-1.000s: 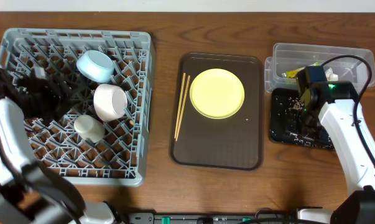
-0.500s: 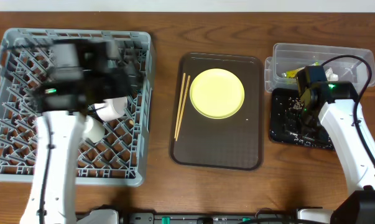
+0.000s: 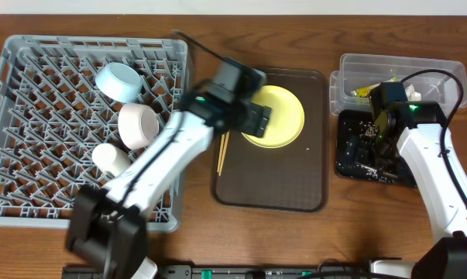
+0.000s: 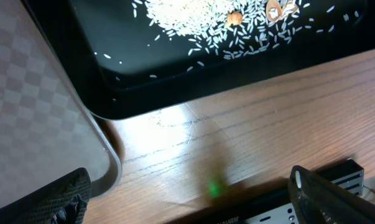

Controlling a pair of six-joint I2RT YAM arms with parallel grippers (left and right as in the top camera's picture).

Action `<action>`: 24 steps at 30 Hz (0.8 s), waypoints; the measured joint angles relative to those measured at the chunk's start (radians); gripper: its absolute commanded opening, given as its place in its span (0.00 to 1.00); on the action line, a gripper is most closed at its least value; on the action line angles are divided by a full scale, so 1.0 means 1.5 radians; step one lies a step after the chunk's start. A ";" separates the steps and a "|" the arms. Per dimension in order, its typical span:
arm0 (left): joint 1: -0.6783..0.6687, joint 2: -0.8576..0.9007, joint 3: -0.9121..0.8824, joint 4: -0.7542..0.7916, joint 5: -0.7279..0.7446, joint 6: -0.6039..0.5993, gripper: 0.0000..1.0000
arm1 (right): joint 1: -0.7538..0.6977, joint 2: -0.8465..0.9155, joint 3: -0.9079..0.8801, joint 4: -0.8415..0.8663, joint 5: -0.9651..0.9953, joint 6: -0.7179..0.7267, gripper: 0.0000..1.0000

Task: Sort waste into correct bins and load items into the dishwasher
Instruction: 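Move the left gripper back right to the yellow plate, then grip the yellow plate rim with the left gripper and lift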

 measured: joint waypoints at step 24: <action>-0.141 0.205 0.000 0.102 -0.105 0.032 0.79 | 0.000 0.000 0.000 0.001 0.000 0.000 0.99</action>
